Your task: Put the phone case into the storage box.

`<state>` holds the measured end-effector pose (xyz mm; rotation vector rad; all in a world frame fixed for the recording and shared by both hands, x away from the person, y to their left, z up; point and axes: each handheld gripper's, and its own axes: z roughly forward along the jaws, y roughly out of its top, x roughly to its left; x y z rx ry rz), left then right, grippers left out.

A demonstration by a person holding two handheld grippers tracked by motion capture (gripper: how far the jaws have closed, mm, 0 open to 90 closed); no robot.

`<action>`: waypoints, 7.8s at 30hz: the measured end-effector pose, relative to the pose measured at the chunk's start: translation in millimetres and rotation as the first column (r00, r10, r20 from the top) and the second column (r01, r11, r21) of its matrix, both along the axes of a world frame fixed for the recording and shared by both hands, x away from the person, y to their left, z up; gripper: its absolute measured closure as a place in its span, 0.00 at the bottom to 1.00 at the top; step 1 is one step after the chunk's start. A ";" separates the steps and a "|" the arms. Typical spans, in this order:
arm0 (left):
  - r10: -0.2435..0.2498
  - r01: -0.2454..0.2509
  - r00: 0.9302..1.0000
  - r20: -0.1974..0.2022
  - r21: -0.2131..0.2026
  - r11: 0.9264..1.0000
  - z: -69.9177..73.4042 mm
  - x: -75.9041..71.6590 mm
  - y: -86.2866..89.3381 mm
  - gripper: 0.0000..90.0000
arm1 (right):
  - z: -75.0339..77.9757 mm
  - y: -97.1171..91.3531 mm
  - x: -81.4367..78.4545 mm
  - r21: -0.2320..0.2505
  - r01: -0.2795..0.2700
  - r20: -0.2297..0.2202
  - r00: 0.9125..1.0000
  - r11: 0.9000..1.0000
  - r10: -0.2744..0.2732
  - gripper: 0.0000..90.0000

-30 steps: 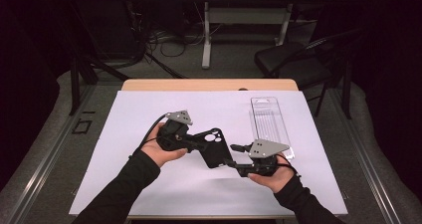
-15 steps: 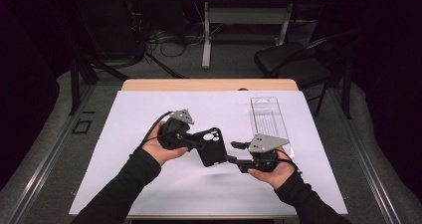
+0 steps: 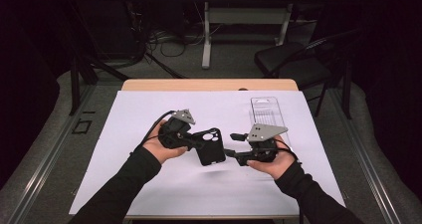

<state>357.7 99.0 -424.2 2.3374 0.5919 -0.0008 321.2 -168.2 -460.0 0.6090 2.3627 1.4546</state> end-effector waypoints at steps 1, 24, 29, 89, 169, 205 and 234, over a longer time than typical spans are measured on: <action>-0.001 0.001 1.000 0.001 0.002 1.000 -0.1 0.2 -0.1 0.90 | 0.8 0.2 1.0 0.001 -0.001 -0.006 1.000 1.000 0.001 0.47; -0.021 0.020 1.000 0.019 0.069 0.997 -2.5 -2.2 -11.5 0.90 | 15.7 8.1 12.9 -0.014 -0.009 -0.053 0.999 1.000 0.009 0.55; -0.030 0.028 0.999 0.017 0.067 0.997 -2.4 -3.0 -13.3 0.90 | 20.2 9.8 12.9 -0.010 -0.025 -0.060 0.998 1.000 0.024 0.63; -0.034 0.034 0.999 -0.005 0.062 0.998 -4.2 -9.3 -22.4 0.90 | 27.6 12.5 1.8 -0.039 0.017 -0.061 0.998 0.999 -0.019 0.91; 0.075 -0.074 0.997 0.035 -0.042 0.996 -11.9 -3.0 -8.9 0.48 | 31.5 -17.6 9.7 0.002 0.242 -0.072 0.968 0.970 -0.241 0.95; 0.182 -0.178 0.983 0.019 -0.112 0.978 -11.7 -4.3 21.5 0.31 | 71.1 -83.4 12.5 0.054 0.349 -0.044 0.937 0.936 -0.347 0.95; 0.237 -0.233 0.972 0.009 -0.145 0.962 -16.2 -1.7 32.1 0.18 | 69.2 -106.1 27.7 0.059 0.369 -0.015 0.929 0.927 -0.369 0.95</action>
